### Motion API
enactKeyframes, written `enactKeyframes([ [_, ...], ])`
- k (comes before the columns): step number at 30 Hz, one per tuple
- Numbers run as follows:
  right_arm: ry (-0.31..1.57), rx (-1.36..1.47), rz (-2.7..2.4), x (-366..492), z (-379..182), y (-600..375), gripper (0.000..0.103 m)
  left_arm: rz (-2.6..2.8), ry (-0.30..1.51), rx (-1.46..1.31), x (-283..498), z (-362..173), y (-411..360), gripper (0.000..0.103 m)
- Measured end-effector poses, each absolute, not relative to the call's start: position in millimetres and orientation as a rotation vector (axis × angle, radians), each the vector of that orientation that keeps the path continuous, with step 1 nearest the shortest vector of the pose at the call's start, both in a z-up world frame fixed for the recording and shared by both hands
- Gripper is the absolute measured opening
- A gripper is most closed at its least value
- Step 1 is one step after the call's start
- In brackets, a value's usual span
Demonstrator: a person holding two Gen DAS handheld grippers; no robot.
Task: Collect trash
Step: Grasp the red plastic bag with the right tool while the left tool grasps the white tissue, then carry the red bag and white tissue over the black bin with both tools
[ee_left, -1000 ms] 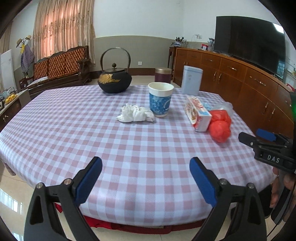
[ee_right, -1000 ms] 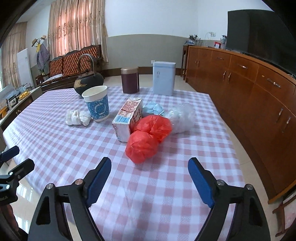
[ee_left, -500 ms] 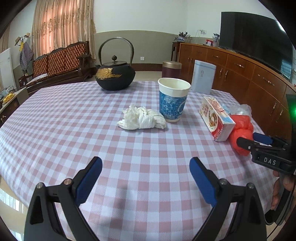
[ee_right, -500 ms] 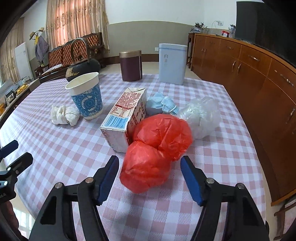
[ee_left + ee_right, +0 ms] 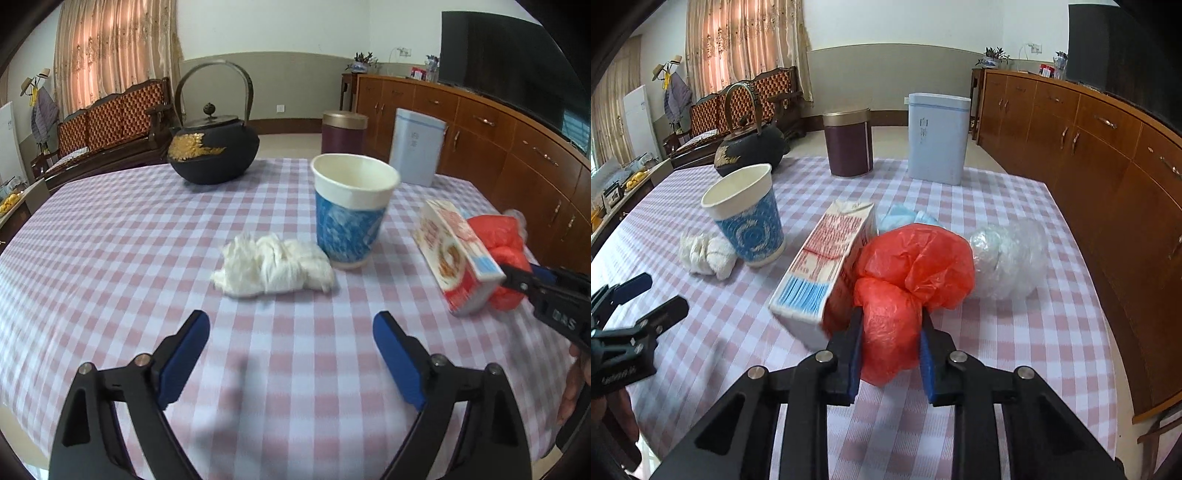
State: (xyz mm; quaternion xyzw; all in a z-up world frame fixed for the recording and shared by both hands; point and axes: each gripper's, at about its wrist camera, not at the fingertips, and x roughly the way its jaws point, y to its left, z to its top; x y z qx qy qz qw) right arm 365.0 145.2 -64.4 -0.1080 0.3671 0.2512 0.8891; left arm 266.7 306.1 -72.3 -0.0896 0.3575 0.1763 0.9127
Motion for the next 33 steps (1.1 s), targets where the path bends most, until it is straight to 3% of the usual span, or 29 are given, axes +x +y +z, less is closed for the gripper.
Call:
enactKeyframes([
  [11,0.782,-0.205,0.513,383.6,-72.7,141.9,0.027,0.357,0.847,-0.21,323.8,-84.7,331.4,0.088],
  [13,0.792,-0.195,0.514,388.1,-72.9,141.7,0.027,0.363,0.856,-0.213,326.9,-86.4,332.8,0.079],
  [15,0.802,-0.189,0.521,391.1,-73.0,143.4,0.025,0.362,0.857,-0.216,327.4,-88.4,333.1,0.058],
  [18,0.805,-0.19,0.543,388.1,-71.4,146.6,0.023,0.345,0.836,-0.209,322.0,-85.3,327.2,0.046],
  [33,0.705,-0.188,0.568,330.4,-31.0,132.6,0.022,0.35,0.736,-0.142,248.8,-45.9,299.5,0.045],
])
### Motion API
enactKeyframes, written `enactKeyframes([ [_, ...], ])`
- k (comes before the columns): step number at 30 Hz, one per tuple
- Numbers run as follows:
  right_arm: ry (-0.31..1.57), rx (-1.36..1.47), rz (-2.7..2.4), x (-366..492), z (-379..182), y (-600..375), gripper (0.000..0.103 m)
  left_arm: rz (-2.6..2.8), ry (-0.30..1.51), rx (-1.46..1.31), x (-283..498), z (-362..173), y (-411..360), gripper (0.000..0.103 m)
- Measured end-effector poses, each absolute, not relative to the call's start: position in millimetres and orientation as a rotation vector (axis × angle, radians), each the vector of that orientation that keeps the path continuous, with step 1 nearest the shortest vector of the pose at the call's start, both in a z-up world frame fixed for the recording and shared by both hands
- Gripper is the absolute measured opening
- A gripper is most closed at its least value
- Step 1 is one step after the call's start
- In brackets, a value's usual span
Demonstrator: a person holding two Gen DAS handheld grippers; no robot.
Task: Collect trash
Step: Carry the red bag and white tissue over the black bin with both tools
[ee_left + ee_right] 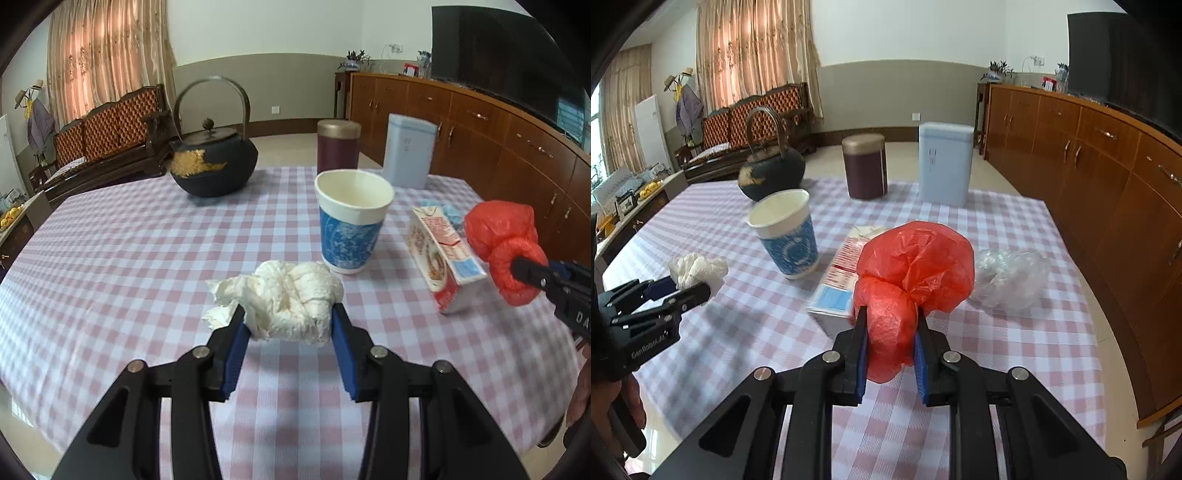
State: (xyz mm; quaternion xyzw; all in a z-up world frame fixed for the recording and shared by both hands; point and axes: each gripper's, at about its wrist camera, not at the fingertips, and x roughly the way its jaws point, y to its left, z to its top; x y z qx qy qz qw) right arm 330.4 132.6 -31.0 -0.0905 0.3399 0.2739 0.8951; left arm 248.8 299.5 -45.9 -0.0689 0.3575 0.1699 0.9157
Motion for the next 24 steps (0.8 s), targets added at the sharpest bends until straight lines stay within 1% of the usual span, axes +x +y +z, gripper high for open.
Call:
enactKeyframes([
  [12,0.628,-0.137,0.536,282.5,10.7,81.5,0.022,0.296,0.674,-0.141,205.7,-18.8,272.9,0.045],
  [24,0.579,-0.068,0.411,250.1,33.2,-10.1,0.022,0.183,0.631,-0.13,194.6,-3.7,209.4,0.045],
])
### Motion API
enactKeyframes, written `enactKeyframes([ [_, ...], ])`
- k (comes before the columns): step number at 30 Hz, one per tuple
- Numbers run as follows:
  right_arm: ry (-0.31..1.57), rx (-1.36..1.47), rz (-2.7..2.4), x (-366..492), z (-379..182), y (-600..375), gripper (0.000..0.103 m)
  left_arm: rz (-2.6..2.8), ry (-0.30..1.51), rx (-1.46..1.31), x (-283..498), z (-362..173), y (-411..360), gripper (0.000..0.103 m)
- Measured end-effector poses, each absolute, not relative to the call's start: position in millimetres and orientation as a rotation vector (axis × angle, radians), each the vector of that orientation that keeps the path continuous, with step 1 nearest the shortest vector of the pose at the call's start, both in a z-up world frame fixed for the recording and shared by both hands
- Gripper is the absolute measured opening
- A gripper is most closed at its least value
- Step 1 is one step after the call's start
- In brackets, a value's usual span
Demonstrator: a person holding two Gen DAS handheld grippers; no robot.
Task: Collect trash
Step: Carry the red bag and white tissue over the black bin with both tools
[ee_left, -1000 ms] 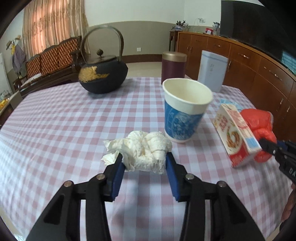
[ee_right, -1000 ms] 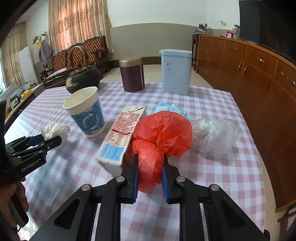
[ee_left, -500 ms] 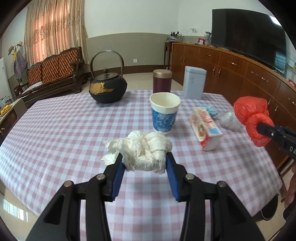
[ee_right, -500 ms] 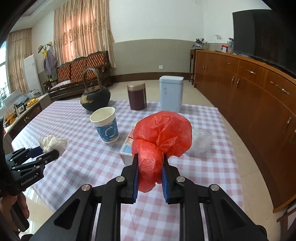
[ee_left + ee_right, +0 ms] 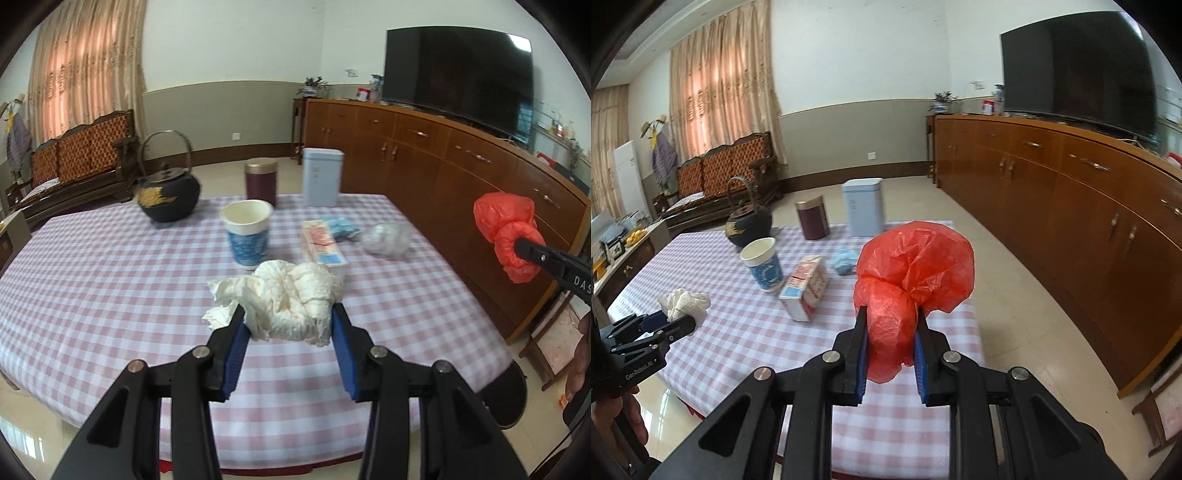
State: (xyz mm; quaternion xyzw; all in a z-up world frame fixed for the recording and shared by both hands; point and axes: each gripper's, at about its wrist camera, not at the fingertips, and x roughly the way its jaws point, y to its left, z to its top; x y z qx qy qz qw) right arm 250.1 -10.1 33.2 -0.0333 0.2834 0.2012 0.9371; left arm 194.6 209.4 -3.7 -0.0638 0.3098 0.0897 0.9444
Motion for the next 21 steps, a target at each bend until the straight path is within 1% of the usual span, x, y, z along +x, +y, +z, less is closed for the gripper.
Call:
enactKeyframes([
  [10,0.57,-0.05,0.318,228.1,32.5,-76.3,0.022,0.064,0.618,-0.077,199.0,4.5,139.4,0.045],
  [21,0.592,-0.009,0.193,207.7,17.8,-168.5,0.022,-0.105,0.626,-0.023,214.4,3.7,52.1,0.045],
])
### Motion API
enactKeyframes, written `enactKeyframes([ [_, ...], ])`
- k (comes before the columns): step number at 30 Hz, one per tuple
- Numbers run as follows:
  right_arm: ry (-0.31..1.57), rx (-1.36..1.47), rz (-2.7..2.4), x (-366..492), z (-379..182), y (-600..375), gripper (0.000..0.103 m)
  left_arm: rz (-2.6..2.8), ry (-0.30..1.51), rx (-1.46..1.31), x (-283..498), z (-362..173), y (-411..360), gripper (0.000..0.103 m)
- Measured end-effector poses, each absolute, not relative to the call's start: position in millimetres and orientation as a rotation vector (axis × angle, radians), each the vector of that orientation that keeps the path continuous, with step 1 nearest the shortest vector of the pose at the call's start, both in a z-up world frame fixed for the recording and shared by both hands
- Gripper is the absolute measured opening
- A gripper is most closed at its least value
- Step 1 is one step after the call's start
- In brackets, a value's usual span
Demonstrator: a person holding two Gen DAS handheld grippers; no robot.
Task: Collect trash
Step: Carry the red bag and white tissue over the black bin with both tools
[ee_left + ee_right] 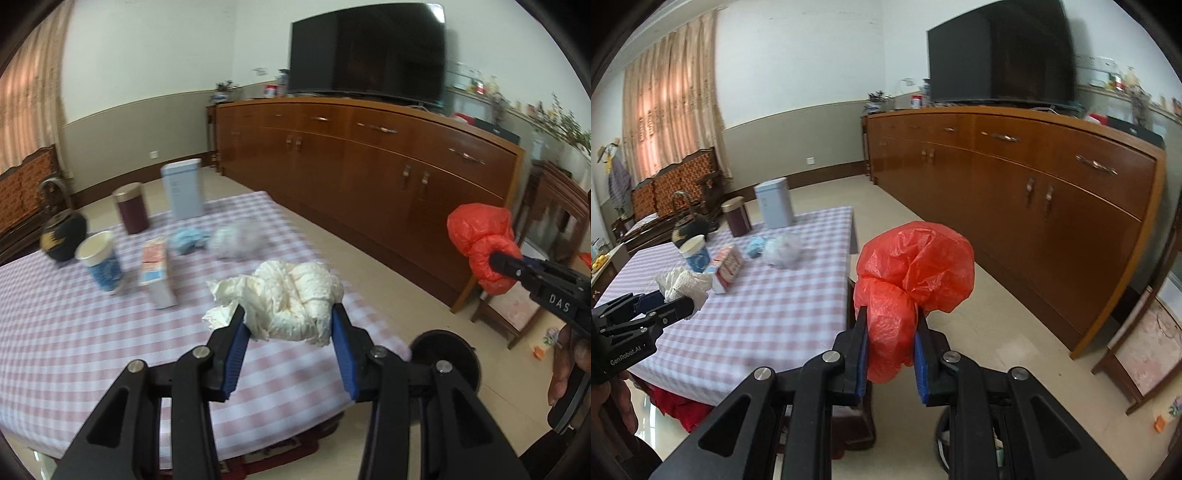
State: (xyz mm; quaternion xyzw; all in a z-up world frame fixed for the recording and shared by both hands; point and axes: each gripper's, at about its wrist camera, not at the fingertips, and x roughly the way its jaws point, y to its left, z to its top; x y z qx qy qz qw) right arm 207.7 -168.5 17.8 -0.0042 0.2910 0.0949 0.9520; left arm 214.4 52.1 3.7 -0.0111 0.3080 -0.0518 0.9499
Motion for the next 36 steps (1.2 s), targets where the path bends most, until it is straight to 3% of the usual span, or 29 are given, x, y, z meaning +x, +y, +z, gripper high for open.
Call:
enactKeyframes([
  [17,0.673,0.042,0.042,171.2,-27.9,-287.0,0.022,-0.424,0.73,0.061,231.8,-39.7,-100.7,0.045],
  [36,0.883,-0.009,0.095,180.0,-130.0,-354.8,0.022,-0.615,0.923,0.093,259.9,-121.7,-195.4,0.045],
])
